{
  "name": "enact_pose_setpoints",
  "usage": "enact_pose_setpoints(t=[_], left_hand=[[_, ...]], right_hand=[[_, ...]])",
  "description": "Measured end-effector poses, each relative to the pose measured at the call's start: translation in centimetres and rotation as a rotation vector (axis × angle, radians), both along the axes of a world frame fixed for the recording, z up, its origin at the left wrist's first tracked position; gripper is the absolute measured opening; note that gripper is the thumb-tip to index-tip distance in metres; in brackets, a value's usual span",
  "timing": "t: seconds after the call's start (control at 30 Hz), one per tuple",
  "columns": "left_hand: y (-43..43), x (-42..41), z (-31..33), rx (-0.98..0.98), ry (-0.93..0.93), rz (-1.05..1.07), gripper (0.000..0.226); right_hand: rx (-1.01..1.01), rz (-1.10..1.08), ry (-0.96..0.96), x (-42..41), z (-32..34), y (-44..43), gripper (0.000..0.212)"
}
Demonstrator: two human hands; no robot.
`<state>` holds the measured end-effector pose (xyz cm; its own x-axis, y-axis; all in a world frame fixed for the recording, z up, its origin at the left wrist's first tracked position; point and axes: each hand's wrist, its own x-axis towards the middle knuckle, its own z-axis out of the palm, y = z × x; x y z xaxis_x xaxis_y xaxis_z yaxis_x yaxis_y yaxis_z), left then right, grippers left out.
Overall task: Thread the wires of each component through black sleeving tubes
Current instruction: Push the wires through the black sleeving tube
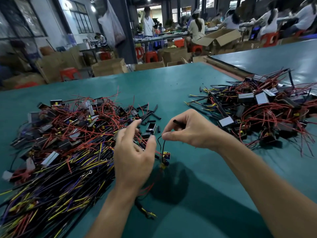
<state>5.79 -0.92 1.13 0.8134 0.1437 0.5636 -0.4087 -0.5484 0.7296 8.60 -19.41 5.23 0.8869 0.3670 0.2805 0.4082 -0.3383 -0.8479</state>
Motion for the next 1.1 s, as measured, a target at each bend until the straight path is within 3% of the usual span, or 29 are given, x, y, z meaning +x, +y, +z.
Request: enact_pose_setpoints(t=[0.07, 0.13, 0.2, 0.33, 0.53, 0.67, 0.8, 0.93, 1.1], left_hand=[[0.0, -0.4, 0.5, 0.014, -0.195, 0.01, 0.045], [-0.5, -0.7, 0.3, 0.109, -0.265, -0.06, 0.045], [-1.1, -0.8, -0.1, 0.093, -0.161, -0.171, 0.038], [-1.4, -0.3, -0.7, -0.142, 0.065, -0.255, 0.007], [-1.4, -0.3, -0.3, -0.418, 0.335, -0.491, 0.014], [-1.1, 0.0, -0.2, -0.412, 0.357, -0.481, 0.016], [-0.7, 0.3, -0.5, -0.36, 0.314, -0.369, 0.019], [-0.6, 0.5, -0.8, -0.267, 0.266, -0.358, 0.018], [-0.9, 0.4, -0.6, -0.326, 0.264, -0.45, 0.017]], right_hand=[[0.028, -0.017, 0.018, 0.1, -0.2, 0.3, 0.016], [0.057, -0.008, 0.013, 0.1, -0.3, 0.8, 0.018], [0.07, 0.0, 0.004, 0.2, -0.4, 1.1, 0.016], [0.059, -0.032, -0.016, 0.3, -0.6, 1.0, 0.014], [0.071, -0.003, 0.006, -0.1, -0.4, 1.2, 0.017], [0.057, -0.079, -0.013, -0.4, 0.2, 0.8, 0.021], [0.223, -0.136, 0.151, 0.0, 1.2, 0.1, 0.036], [0.151, -0.159, 0.125, 0.1, 1.3, 0.3, 0.044], [0.258, -0.114, 0.101, 0.1, 0.7, 0.8, 0.029]])
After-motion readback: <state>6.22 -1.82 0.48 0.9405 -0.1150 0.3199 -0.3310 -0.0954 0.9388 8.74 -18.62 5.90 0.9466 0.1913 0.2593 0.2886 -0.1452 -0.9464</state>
